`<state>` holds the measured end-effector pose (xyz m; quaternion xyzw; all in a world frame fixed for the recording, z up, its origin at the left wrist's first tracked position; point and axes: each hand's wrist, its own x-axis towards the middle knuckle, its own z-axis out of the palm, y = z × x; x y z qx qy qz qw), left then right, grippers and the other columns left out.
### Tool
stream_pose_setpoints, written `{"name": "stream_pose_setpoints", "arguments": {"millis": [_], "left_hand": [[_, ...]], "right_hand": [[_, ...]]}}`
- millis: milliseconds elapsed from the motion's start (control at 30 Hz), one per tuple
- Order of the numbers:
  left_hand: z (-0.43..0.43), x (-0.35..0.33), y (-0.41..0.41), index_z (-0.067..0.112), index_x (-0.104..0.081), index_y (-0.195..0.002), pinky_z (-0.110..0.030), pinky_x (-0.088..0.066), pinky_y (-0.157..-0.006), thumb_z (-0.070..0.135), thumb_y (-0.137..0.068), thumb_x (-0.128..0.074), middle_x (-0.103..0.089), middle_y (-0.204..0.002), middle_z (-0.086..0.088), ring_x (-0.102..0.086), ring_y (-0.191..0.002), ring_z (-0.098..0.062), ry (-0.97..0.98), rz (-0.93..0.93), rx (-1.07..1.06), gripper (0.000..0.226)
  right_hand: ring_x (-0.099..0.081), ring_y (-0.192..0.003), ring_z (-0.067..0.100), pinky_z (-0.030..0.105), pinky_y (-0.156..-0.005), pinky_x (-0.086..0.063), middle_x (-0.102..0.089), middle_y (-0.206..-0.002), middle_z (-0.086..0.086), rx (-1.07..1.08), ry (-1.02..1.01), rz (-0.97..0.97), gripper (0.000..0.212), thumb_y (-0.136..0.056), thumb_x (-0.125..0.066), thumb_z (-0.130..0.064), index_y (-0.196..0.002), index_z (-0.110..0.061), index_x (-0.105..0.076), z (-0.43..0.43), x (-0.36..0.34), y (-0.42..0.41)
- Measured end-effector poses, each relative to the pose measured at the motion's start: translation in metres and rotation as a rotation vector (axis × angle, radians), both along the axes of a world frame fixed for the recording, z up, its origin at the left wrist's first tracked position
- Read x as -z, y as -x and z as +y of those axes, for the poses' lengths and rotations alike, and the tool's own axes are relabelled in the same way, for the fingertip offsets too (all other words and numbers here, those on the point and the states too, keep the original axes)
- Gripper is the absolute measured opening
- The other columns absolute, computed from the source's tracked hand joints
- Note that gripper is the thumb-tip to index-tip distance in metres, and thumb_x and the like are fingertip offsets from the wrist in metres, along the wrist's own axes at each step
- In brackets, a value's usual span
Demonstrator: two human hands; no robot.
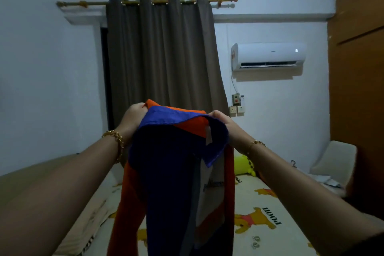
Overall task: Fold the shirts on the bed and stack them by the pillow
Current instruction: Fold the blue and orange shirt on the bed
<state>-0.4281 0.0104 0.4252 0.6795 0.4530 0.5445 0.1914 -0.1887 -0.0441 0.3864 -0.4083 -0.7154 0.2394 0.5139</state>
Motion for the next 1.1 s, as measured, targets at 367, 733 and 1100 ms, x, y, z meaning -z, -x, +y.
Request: {"name": "stream_pose_setpoints", "arguments": {"millis": [367, 733, 1100], "left_hand": [[-0.008, 0.001, 0.027, 0.022, -0.050, -0.100, -0.022, -0.038, -0.067, 0.012, -0.095, -0.045, -0.048, -0.095, 0.002, -0.050, -0.080, -0.012, -0.165, 0.419, 0.054, 0.012], [0.013, 0.083, 0.014, 0.023, -0.038, -0.128, -0.030, -0.046, -0.082, 0.016, -0.090, -0.056, -0.044, -0.122, 0.002, -0.054, -0.099, -0.015, -0.209, 0.596, -0.054, 0.042], [0.000, 0.175, -0.010, 0.022, -0.039, -0.133, -0.028, -0.043, -0.090, 0.053, -0.087, -0.040, -0.047, -0.124, 0.006, -0.048, -0.100, -0.001, -0.556, 0.722, -0.079, 0.055]], "right_hand": [[-0.055, -0.087, 0.010, 0.026, -0.077, -0.049, -0.055, -0.097, -0.007, 0.369, -0.515, -0.491, 0.028, -0.082, -0.069, -0.022, -0.099, -0.028, -0.048, 0.013, -0.003, 0.016], [-0.049, -0.059, 0.007, 0.020, -0.059, -0.039, -0.055, -0.063, -0.006, 0.346, -0.409, -0.143, 0.033, -0.095, -0.053, -0.019, -0.063, -0.027, -0.051, 0.050, -0.026, 0.014], [-0.056, -0.066, 0.012, 0.033, -0.067, -0.050, -0.059, -0.069, -0.001, 0.435, -0.312, -0.223, 0.028, -0.094, -0.052, -0.023, -0.066, -0.021, -0.058, 0.079, -0.026, 0.037]]}}
